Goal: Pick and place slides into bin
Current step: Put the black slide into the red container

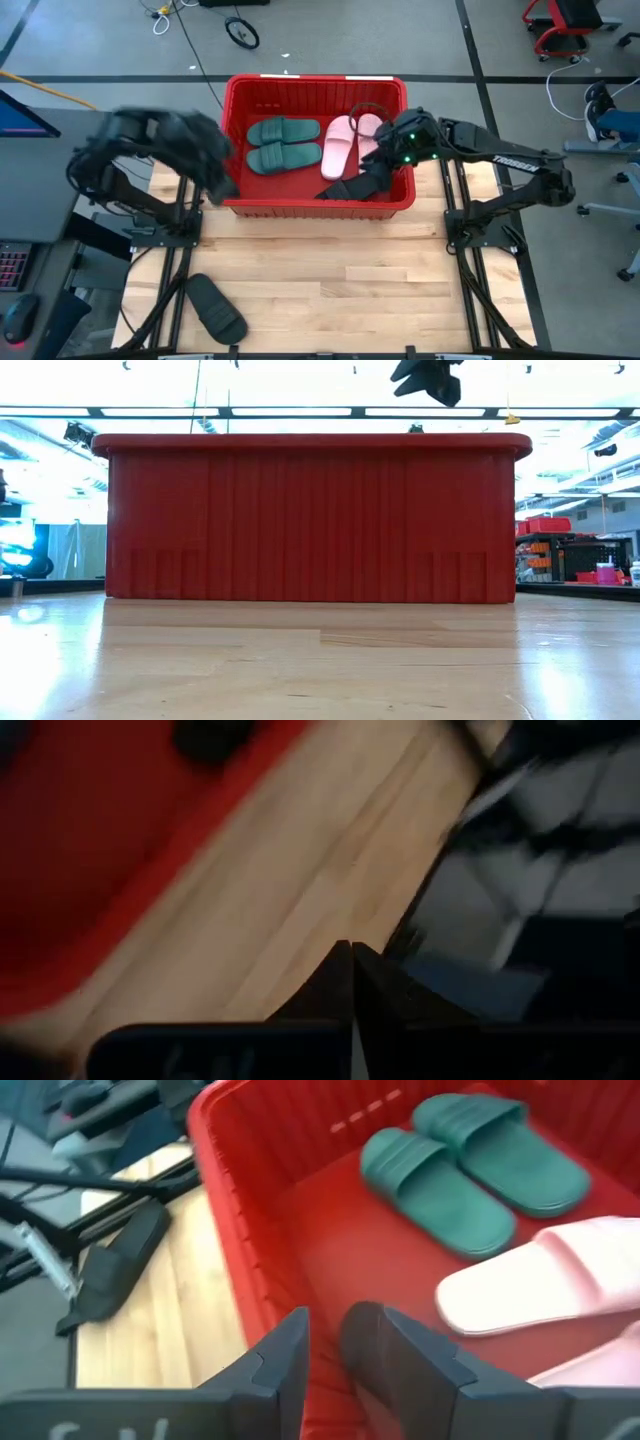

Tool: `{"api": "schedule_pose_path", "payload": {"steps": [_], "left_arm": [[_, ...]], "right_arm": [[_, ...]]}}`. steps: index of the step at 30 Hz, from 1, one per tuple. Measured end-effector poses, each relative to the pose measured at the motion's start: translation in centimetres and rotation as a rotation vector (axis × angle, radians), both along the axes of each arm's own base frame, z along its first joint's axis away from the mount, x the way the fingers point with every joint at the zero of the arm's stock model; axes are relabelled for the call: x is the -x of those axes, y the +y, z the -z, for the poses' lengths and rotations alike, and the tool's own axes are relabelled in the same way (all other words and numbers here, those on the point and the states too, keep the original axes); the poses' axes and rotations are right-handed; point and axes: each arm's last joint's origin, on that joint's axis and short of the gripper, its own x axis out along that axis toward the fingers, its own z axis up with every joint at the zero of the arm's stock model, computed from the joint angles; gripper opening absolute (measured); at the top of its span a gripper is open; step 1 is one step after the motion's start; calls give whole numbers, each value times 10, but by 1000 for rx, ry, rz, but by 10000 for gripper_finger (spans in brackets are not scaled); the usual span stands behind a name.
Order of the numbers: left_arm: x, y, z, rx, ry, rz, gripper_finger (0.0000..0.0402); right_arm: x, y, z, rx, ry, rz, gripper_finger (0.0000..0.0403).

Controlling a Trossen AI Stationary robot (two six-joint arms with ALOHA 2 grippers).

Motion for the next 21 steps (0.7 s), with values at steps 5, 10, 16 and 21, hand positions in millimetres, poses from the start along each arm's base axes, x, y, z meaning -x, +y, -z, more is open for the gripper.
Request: {"api": "schedule_pose_path", "payload": {"steps": [5, 10, 16, 21], "left_arm": [[-11, -41, 60, 82, 303, 23, 21], [-7, -89, 123, 114, 609, -31, 24], [-5, -144, 184, 187, 593, 79, 32], [2, -162, 221, 223, 575, 103, 74]], "right_arm": [[-6, 22, 5, -8, 39, -79, 129], [-11, 46, 9, -44, 72, -96, 129], [-14, 74, 12, -50, 88, -97, 129], [-14, 95, 15, -86, 102, -142, 129]]}}
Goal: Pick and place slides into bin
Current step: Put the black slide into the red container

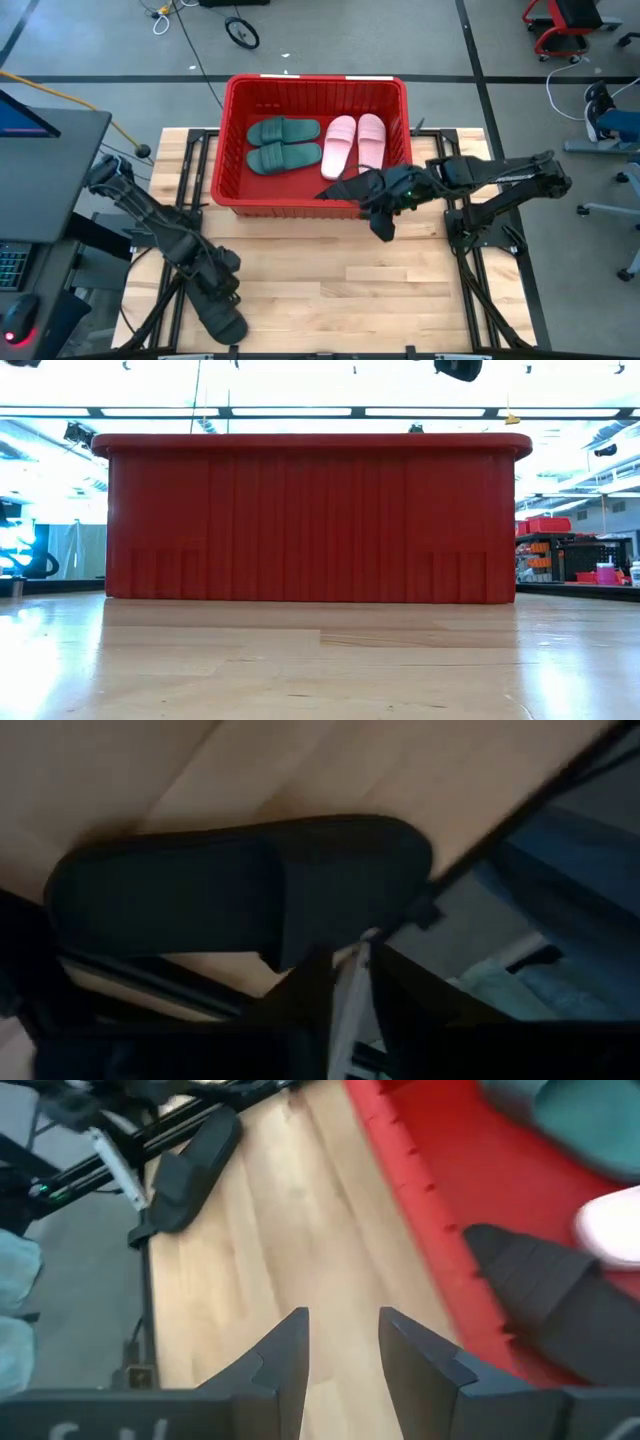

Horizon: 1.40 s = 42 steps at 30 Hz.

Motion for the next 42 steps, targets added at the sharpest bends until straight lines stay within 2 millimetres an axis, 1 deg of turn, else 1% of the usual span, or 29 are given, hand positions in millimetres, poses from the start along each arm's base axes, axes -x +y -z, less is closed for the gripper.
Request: {"api": "schedule_pose_path", "payload": {"steps": [4, 7, 12, 16, 20, 24, 27, 31, 37, 42], "left_arm": [[12, 0, 26, -46, 75, -1, 123], [18, 3, 41, -40, 130, -2, 160], [12, -5, 57, 82, 19, 53, 204], [15, -3, 69, 86, 18, 51, 221], [19, 1, 78, 65, 50, 53, 224], [19, 0, 81, 83, 36, 55, 218], [14, -5, 78, 139, -29, 58, 211], [10, -8, 76, 178, -74, 59, 202], [8, -10, 81, 163, -57, 59, 180], [5, -18, 94, 165, -33, 110, 153]], "right_arm": [[0, 16, 2, -8, 4, -7, 129], [0, 25, 4, 9, 7, -6, 129], [1, 37, 6, 22, 13, -38, 129], [1, 42, 7, 24, 18, -55, 129], [1, 43, 7, 25, 18, -58, 129], [1, 43, 7, 32, 18, -62, 129], [1, 43, 7, 46, 16, -74, 129], [1, 42, 7, 52, 16, -79, 129], [1, 42, 7, 53, 17, -77, 129], [1, 42, 7, 54, 20, -78, 129]]}}
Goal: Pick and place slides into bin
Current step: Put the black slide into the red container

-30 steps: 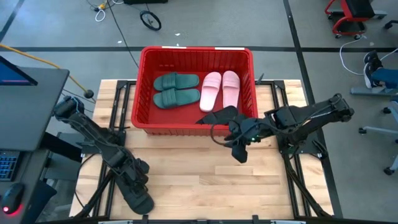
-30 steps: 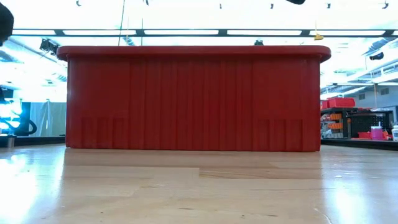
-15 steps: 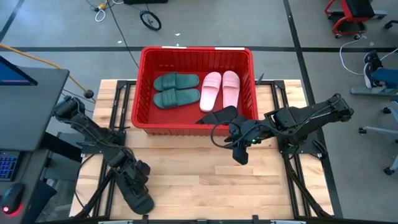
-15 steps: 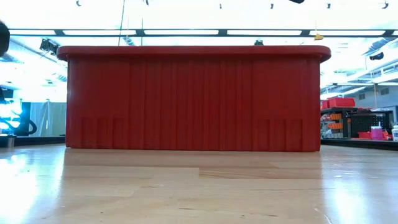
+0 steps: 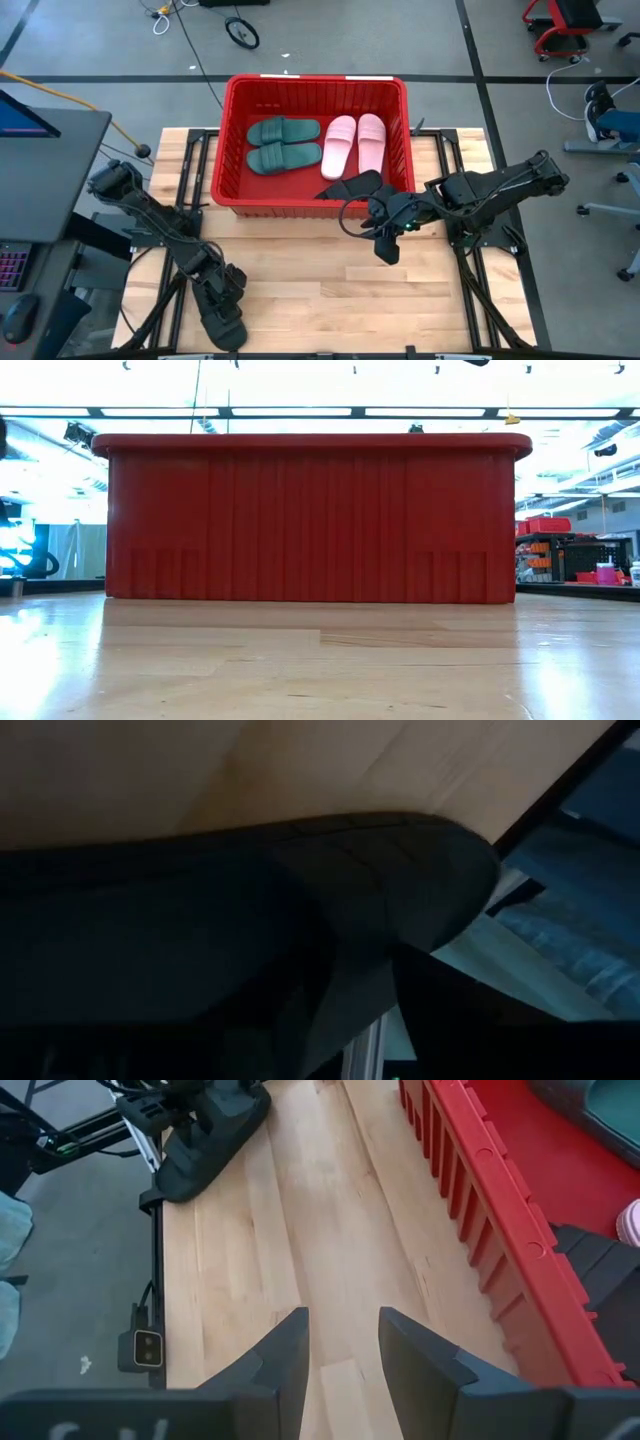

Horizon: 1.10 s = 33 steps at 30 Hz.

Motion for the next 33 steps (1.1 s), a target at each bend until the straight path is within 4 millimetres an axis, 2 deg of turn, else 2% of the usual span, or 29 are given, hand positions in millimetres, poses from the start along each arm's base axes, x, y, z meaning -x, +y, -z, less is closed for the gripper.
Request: {"api": "schedule_pose_path", "payload": {"steps": [5, 10, 14, 17, 20, 24, 28, 33], "left_arm": [[-3, -4, 5, 17, 22, 0, 111], [-7, -3, 0, 65, 32, -83, 19], [-17, -8, -19, 137, -38, -164, 18], [-32, -16, -52, 183, -163, -212, 12], [-50, -22, -97, 195, -364, -273, 12], [-68, -13, -163, 57, -656, -328, 12], [-74, 19, -215, -237, -794, -392, 12], [-78, 82, -266, -564, -863, -473, 12]], "right_arm": [[0, 0, 0, 0, 1, 0, 129], [0, 0, 0, 1, -1, 1, 129], [0, -1, 0, 19, -6, 21, 129], [0, -1, 0, 25, -9, 37, 129], [0, -2, 0, 20, -16, 95, 129], [-1, -5, -1, 35, -38, 214, 129], [-1, -9, -2, 77, -80, 356, 129], [0, -14, -4, 175, -144, 517, 129]]}}
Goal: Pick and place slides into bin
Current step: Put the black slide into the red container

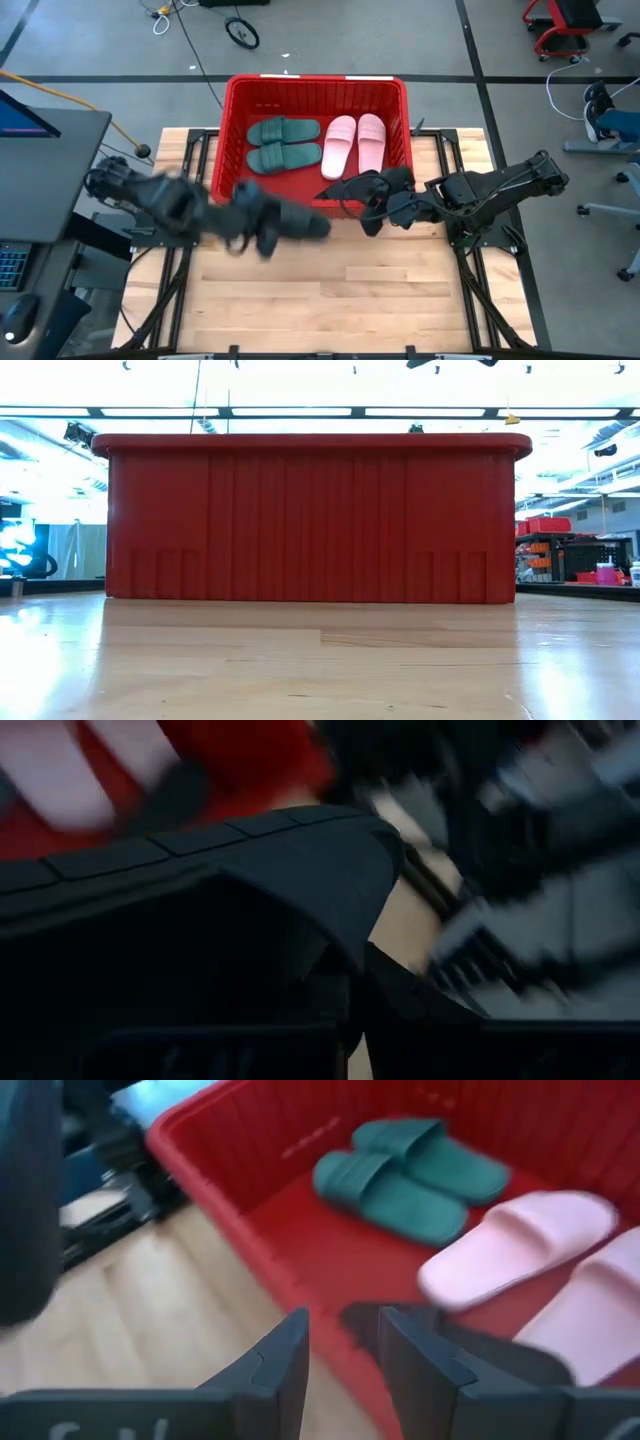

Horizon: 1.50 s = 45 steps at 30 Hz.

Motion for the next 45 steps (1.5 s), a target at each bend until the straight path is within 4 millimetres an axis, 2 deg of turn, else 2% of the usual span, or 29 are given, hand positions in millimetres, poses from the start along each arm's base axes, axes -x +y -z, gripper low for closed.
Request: {"api": "schedule_pose_path", "payload": {"steps": [4, 8, 12, 16, 20, 23, 29, 34, 37, 45], "left_arm": [[-7, 56, -25, -90, -40, -125, 12], [-11, 110, -23, -71, -7, -276, 13], [-17, 154, -1, 2, 42, -375, 13], [-30, 182, 48, 158, 63, -444, 15], [-44, 195, 91, 238, -55, -449, 14], [-47, 200, 122, 313, -105, -457, 12], [-32, 205, 178, 424, 34, -521, 18], [-18, 212, 203, 458, 101, -549, 12], [-13, 218, 210, 493, 115, -546, 16], [-4, 219, 220, 522, 195, -509, 76]], "right_arm": [[0, -1, -1, 46, 7, 6, 129], [0, -1, -1, 62, 16, -6, 129], [1, -2, -2, 116, 46, -47, 129], [3, -2, -4, 158, 64, -79, 129], [5, -3, -5, 198, 82, -110, 129], [5, -3, -5, 212, 90, -121, 129], [8, -4, -2, 197, 123, -115, 129], [14, -5, 4, 158, 185, -91, 129], [17, -6, 6, 146, 213, -73, 129], [20, -6, 9, 119, 246, -63, 129]]}}
